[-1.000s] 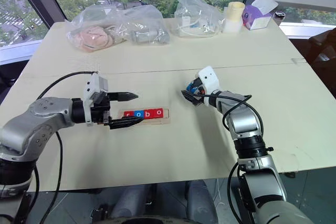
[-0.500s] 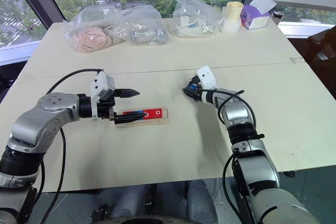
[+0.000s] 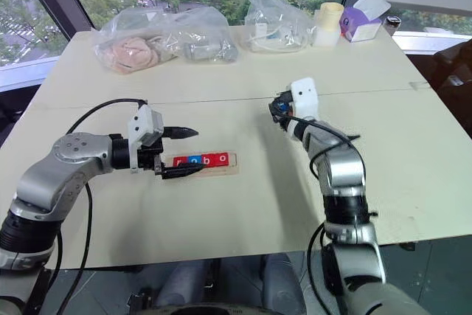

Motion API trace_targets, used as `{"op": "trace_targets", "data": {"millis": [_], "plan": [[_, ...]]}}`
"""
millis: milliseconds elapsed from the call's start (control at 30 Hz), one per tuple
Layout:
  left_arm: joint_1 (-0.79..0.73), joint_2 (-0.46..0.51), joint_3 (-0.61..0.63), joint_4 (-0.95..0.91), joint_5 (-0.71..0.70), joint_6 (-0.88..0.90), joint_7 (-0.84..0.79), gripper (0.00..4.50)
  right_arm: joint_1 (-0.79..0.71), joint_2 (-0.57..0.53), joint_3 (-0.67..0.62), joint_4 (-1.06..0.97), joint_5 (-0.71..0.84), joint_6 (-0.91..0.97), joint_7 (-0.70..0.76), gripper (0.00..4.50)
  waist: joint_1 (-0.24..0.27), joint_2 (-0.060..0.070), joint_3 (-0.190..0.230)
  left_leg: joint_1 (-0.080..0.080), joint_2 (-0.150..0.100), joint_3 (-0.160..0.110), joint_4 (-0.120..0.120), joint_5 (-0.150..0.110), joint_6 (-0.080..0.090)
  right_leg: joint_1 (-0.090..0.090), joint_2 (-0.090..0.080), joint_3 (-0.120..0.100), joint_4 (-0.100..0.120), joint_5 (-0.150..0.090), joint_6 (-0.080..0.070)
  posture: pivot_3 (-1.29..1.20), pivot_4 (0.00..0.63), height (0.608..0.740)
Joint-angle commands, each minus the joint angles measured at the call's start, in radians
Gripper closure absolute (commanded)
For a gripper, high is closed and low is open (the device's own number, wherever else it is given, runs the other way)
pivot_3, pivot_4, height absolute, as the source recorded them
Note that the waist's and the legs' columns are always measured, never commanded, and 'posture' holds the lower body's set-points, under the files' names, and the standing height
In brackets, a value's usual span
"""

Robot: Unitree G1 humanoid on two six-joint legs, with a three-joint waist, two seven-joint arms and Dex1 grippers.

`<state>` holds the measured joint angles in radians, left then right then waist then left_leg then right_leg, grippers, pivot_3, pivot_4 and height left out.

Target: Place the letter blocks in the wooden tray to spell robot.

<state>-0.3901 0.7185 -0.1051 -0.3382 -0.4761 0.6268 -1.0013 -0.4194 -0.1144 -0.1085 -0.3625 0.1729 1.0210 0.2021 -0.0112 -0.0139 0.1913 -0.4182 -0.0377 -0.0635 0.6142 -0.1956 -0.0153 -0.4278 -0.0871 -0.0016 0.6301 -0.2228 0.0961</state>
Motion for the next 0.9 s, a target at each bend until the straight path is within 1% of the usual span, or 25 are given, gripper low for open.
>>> {"op": "trace_targets", "data": {"millis": [33,167,300,400,433,467,567,633,700,767,833,900], "plan": [[-0.003,-0.004,-0.019,-0.031,-0.007,-0.013,-0.023,0.0,0.076,0.087,-0.019,-0.239,0.002,0.26,-0.116,3.26,-0.002,0.001,0.0,0.0,0.0,0.0,0.0,0.0,0.0,-0.001,0.0,0.0,0.0,0.0,0.0,0.0,0.15,0.734],[-0.013,0.011,-0.049,-0.039,0.009,-0.04,-0.063,0.0,0.17,0.138,-0.016,-0.348,0.011,0.357,-0.147,3.26,-0.003,0.001,0.0,0.0,0.0,0.0,0.001,0.0,0.0,0.0,0.0,0.0,-0.002,-0.001,-0.001,0.0,0.15,0.734],[-0.01,0.036,-0.077,-0.043,0.035,-0.053,-0.092,0.0,0.197,0.164,-0.012,-0.359,0.012,0.376,-0.164,3.26,-0.003,0.001,0.0,0.0,0.0,0.001,0.0,0.0,0.0,-0.001,0.0,0.0,-0.002,-0.001,-0.002,0.0,0.15,0.734],[-0.012,0.031,-0.078,-0.039,0.034,-0.048,-0.092,0.0,0.205,0.185,-0.016,-0.356,0.025,0.374,-0.163,3.26,-0.004,0.001,0.0,0.0,0.0,0.001,0.0,0.0,0.0,0.0,0.0,0.0,-0.002,-0.002,-0.002,0.0,0.15,0.734],[-0.015,0.028,-0.077,-0.037,0.034,-0.048,-0.093,0.0,0.206,0.198,-0.019,-0.349,0.03,0.374,-0.164,2.19,-0.004,0.001,0.0,0.0,0.0,0.001,0.0,0.0,0.0,0.0,-0.001,0.0,-0.002,-0.002,-0.002,0.0,0.15,0.734],[-0.016,0.027,-0.076,-0.033,0.034,-0.048,-0.095,0.0,0.203,0.2,-0.018,-0.341,0.026,0.371,-0.169,1.8,-0.004,0.001,0.0,0.0,0.0,0.001,0.0,0.0,0.0,-0.001,0.0,0.0,-0.002,-0.002,-0.002,0.0,0.15,0.734],[0.0,0.04,-0.065,-0.028,0.033,-0.052,-0.104,0.0,0.193,0.168,-0.016,-0.335,0.019,0.348,-0.17,0.14,-0.004,0.001,0.0,0.0,0.0,0.001,0.0,0.0,0.0,0.0,-0.001,0.0,-0.002,-0.002,-0.001,0.0,0.15,0.734],[0.01,0.051,-0.051,-0.021,0.03,-0.053,-0.11,0.0,0.183,0.139,-0.022,-0.334,0.022,0.327,-0.156,0.06,-0.005,0.001,0.0,0.0,0.0,0.001,0.0,0.0,0.0,0.0,-0.001,0.0,-0.003,-0.002,-0.001,0.0,0.15,0.734],[0.019,0.07,-0.032,-0.008,0.025,-0.059,-0.124,0.0,0.165,0.075,-0.033,-0.33,0.053,0.258,-0.083,0.06,-0.005,0.001,0.0,0.0,0.0,0.001,0.0,0.0,0.0,-0.001,-0.001,0.0,-0.003,-0.002,-0.001,0.0,0.15,0.734],[0.03,0.094,-0.01,0.001,0.017,-0.067,-0.146,0.0,0.149,-0.031,-0.045,-0.319,0.105,0.178,0.042,0.06,-0.006,0.001,0.0,0.0,0.0,0.001,0.0,0.0,0.0,-0.001,-0.001,0.0,-0.003,-0.002,-0.001,0.0,0.15,0.734],[0.042,0.118,0.01,0.002,0.004,-0.076,-0.171,0.0,0.144,-0.136,-0.091,-0.297,0.204,0.053,0.237,0.06,-0.005,0.001,0.001,-0.001,0.0,0.001,0.0,0.0,0.0,0.0,-0.001,0.0,-0.004,-0.002,-0.001,0.0,0.15,0.734],[0.051,0.13,0.02,-0.002,-0.005,-0.082,-0.189,0.0,0.184,-0.278,-0.104,-0.261,0.266,-0.151,0.495,0.06,-0.002,0.001,0.001,-0.001,0.0,0.002,0.0,0.0,0.0,0.001,-0.001,-0.001,-0.006,-0.002,0.0,0.0,0.15,0.734]]}}
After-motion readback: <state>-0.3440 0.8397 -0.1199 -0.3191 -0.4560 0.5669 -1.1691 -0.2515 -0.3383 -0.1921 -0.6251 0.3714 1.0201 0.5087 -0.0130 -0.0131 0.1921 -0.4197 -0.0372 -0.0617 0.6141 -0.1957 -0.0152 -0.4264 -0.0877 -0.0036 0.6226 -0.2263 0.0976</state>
